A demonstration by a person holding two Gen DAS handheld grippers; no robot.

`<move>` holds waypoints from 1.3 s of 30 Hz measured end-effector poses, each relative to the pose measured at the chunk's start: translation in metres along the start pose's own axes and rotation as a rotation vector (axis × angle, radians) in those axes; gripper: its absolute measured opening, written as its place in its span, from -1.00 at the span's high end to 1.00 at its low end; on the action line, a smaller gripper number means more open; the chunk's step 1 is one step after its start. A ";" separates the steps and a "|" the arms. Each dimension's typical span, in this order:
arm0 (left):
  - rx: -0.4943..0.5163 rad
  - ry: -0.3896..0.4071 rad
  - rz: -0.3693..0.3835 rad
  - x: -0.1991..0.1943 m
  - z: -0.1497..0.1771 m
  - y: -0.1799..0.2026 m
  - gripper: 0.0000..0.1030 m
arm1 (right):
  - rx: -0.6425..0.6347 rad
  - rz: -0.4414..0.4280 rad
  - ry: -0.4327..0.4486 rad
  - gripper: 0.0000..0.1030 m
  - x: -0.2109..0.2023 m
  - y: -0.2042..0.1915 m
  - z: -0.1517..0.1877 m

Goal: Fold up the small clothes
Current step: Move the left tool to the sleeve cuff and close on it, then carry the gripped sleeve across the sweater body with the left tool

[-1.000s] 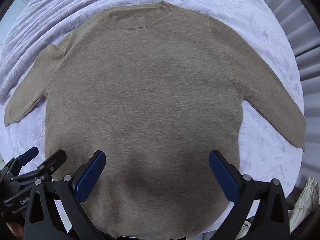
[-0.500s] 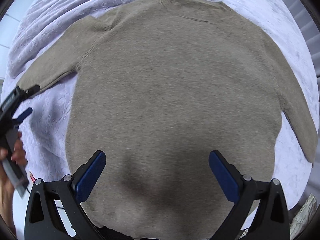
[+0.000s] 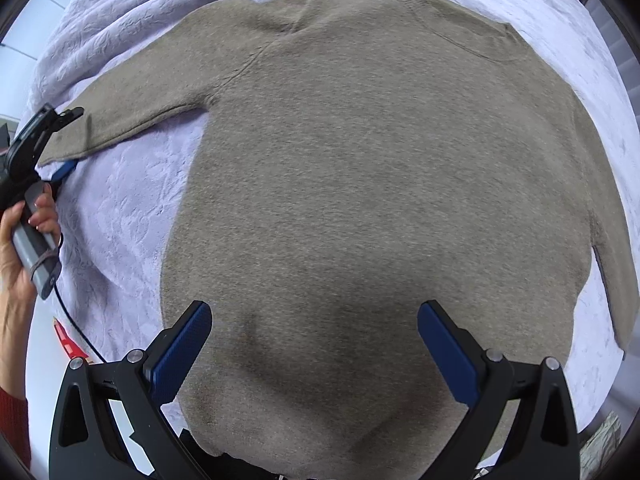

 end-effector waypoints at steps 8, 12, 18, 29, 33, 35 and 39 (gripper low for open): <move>0.080 0.083 0.110 -0.023 0.004 0.018 0.81 | -0.027 -0.039 0.003 -0.99 0.005 -0.016 0.002; 0.231 0.129 0.169 -0.048 0.011 0.062 0.81 | -0.018 -0.059 0.008 -0.99 0.006 -0.013 0.003; 0.473 0.114 0.295 -0.061 0.048 0.174 0.81 | 0.037 -0.075 0.035 -0.99 -0.004 0.012 0.004; 0.856 -0.149 0.349 -0.002 0.213 0.322 0.81 | 0.263 -0.095 0.093 -0.99 -0.015 0.103 0.024; 0.917 -0.192 0.208 0.019 0.251 0.316 0.30 | 0.321 -0.092 0.082 -0.99 -0.007 0.132 0.036; 0.917 -0.201 0.168 0.022 0.257 0.310 -0.63 | 0.342 -0.092 0.075 -0.99 -0.003 0.143 0.041; 0.923 -0.149 0.118 0.004 0.251 0.292 -0.82 | 0.345 -0.083 0.083 -0.99 -0.003 0.157 0.039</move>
Point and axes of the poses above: each gripper's, at about its wrist camera, not at the fingertips, and x roughly the way its jaws point, y to its right, z to its underside, the point moved 3 cm from there along x, roughly the way its jaws point, and after that the axes turned 2 degrees about -y, right-handed, at the moved point
